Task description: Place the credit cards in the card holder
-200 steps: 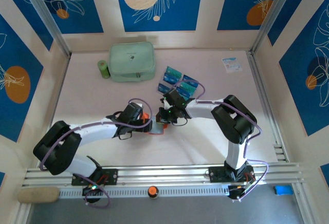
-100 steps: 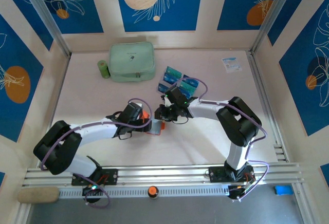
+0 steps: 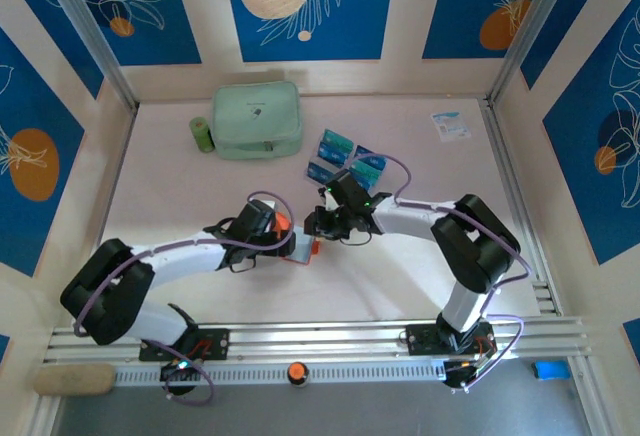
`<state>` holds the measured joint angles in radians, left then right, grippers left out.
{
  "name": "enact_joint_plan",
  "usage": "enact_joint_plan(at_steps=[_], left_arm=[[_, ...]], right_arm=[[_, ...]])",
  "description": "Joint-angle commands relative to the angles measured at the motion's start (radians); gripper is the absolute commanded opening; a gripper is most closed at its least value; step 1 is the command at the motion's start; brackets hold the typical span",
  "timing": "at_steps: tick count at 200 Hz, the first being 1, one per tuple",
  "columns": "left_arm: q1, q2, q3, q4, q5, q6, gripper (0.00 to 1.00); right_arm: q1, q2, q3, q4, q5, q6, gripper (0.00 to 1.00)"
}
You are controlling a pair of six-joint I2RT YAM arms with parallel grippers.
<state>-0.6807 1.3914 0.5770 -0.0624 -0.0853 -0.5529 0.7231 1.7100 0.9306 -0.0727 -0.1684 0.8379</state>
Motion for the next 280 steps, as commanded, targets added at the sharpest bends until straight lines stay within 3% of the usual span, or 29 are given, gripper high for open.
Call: enact_joint_plan(at_steps=[1, 24, 60, 114, 135, 173, 195, 223, 252, 280], left_arm=[[0.007, -0.033, 0.018, -0.020, 0.004, -0.013, 0.92], [0.010, -0.045, 0.031, -0.033, 0.002, -0.010, 0.93], [0.013, -0.050, 0.042, -0.052, 0.001, -0.007, 0.98], [0.017, -0.063, 0.062, -0.081, -0.004, 0.003, 1.00], [0.019, -0.063, 0.074, -0.098, -0.004, 0.009, 1.00], [0.019, -0.055, 0.099, -0.119, 0.004, 0.020, 1.00], [0.019, -0.048, 0.107, -0.122, 0.012, 0.021, 1.00], [0.018, -0.031, 0.115, -0.120, 0.024, 0.023, 1.00], [0.018, -0.017, 0.112, -0.116, 0.022, 0.020, 1.00], [0.019, -0.021, 0.119, -0.117, 0.022, 0.015, 1.00]], right_arm=[[0.020, -0.056, -0.012, -0.043, 0.020, -0.015, 0.25], [0.047, -0.089, -0.006, -0.104, 0.092, -0.029, 0.25], [0.078, -0.108, -0.006, -0.198, 0.234, -0.025, 0.40], [0.089, -0.026, 0.032, -0.236, 0.291, -0.035, 0.41], [0.083, 0.005, 0.052, -0.236, 0.283, -0.050, 0.34], [0.060, 0.014, 0.056, -0.236, 0.276, -0.082, 0.05], [0.039, 0.002, 0.053, -0.234, 0.273, -0.109, 0.00], [0.014, -0.001, 0.057, -0.233, 0.246, -0.148, 0.01], [0.011, -0.014, 0.060, -0.246, 0.237, -0.155, 0.16], [0.010, -0.050, 0.066, -0.255, 0.230, -0.143, 0.20]])
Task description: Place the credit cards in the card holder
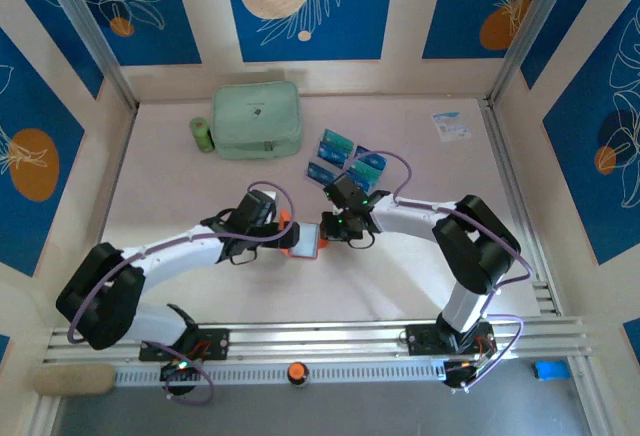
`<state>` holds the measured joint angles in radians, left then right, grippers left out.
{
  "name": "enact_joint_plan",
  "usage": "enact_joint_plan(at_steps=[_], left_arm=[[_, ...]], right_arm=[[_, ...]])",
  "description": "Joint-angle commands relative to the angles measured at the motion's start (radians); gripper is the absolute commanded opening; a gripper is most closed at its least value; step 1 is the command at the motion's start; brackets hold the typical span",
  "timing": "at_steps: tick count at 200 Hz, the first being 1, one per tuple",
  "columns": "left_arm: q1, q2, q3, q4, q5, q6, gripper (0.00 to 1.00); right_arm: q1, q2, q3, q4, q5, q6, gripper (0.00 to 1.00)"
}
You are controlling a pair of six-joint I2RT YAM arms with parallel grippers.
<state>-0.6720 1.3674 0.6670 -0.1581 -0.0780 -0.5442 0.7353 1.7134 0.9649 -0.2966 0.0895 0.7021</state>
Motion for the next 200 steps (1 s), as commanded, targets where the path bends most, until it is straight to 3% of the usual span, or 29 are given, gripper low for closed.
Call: enact_joint_plan(at_steps=[1, 56, 111, 200], left_arm=[[0.010, 0.003, 0.030, -0.020, 0.015, 0.006, 1.00], [0.010, -0.007, 0.061, -0.041, 0.001, 0.023, 1.00], [0.009, 0.018, 0.050, -0.025, 0.004, 0.030, 1.00], [0.012, 0.048, 0.011, 0.004, -0.003, 0.049, 1.00]], right_arm=[[-0.003, -0.055, 0.033, -0.032, -0.029, -0.007, 0.20], [-0.001, -0.085, 0.070, -0.014, -0.066, 0.032, 0.16], [-0.001, 0.015, 0.127, 0.027, -0.127, 0.084, 0.05], [-0.013, 0.125, 0.120, 0.068, -0.142, 0.102, 0.00]])
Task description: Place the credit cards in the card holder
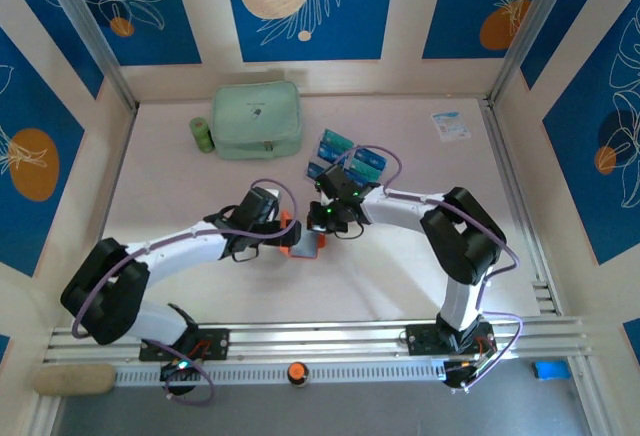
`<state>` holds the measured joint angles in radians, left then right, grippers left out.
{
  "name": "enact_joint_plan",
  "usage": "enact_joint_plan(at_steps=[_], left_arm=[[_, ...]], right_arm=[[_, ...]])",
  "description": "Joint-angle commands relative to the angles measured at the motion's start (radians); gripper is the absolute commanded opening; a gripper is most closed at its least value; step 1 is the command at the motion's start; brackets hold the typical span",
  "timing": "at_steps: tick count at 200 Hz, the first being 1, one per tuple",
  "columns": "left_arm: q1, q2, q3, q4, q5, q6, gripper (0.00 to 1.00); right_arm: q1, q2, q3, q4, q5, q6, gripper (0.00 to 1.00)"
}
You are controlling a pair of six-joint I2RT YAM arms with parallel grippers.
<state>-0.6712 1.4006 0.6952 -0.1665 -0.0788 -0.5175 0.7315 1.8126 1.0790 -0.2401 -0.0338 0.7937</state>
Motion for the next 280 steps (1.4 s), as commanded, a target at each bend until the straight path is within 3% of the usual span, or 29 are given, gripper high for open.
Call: enact_joint_plan(at_steps=[1, 197, 254, 280], left_arm=[[0.011, 0.015, -0.018, 0.013, -0.003, 0.022, 1.00], [0.014, 0.058, -0.087, 0.108, 0.030, 0.012, 1.00], [0.014, 0.066, -0.131, 0.161, 0.056, -0.010, 0.81], [0.013, 0.066, -0.144, 0.180, 0.058, -0.022, 0.80]], right_arm=[[-0.009, 0.027, 0.006, 0.011, -0.019, 0.011, 0.00], [-0.008, 0.101, -0.005, 0.101, -0.138, 0.055, 0.00], [-0.020, 0.038, -0.012, 0.091, -0.131, 0.054, 0.00], [-0.021, -0.004, -0.033, 0.092, -0.115, 0.068, 0.10]])
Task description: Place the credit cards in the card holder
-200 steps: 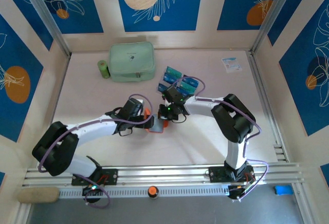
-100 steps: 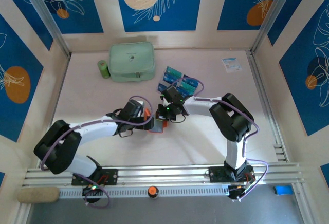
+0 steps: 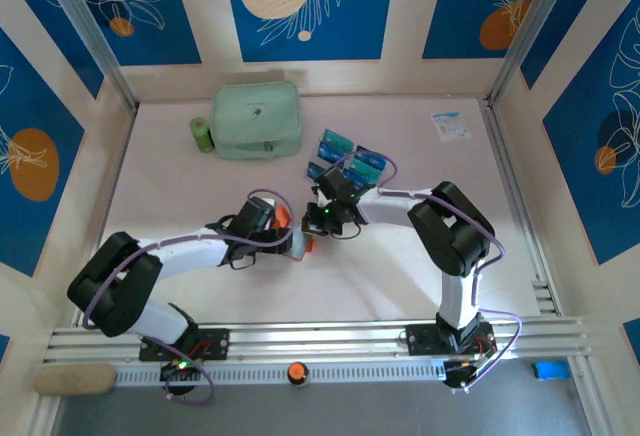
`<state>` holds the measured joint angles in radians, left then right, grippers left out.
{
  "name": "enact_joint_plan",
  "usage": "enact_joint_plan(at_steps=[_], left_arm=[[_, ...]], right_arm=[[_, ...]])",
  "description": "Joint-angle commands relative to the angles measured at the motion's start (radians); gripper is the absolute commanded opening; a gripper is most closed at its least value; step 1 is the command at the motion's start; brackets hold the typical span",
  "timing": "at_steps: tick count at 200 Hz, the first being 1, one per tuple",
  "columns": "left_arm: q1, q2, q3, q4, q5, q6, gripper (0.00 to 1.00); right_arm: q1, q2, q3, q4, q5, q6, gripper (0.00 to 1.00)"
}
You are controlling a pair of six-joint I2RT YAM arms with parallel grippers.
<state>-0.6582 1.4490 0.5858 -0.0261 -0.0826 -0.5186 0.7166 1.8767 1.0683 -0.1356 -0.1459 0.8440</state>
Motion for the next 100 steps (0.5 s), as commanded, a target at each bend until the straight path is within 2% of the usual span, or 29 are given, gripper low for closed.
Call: enact_joint_plan(at_steps=[1, 39, 63, 100], left_arm=[[0.000, 0.017, -0.035, 0.039, 0.062, -0.021, 0.80], [0.001, 0.014, -0.042, 0.046, 0.065, -0.022, 0.79], [0.000, 0.006, -0.042, 0.043, 0.066, -0.024, 0.79], [0.000, -0.043, -0.014, -0.003, 0.063, -0.026, 0.86]], right_arm=[[-0.006, -0.070, -0.024, -0.012, -0.003, 0.018, 0.11], [0.011, -0.086, -0.045, 0.008, -0.001, 0.044, 0.15], [0.027, -0.108, -0.051, -0.009, 0.036, 0.037, 0.22], [0.049, -0.188, -0.074, -0.087, 0.147, 0.005, 0.33]])
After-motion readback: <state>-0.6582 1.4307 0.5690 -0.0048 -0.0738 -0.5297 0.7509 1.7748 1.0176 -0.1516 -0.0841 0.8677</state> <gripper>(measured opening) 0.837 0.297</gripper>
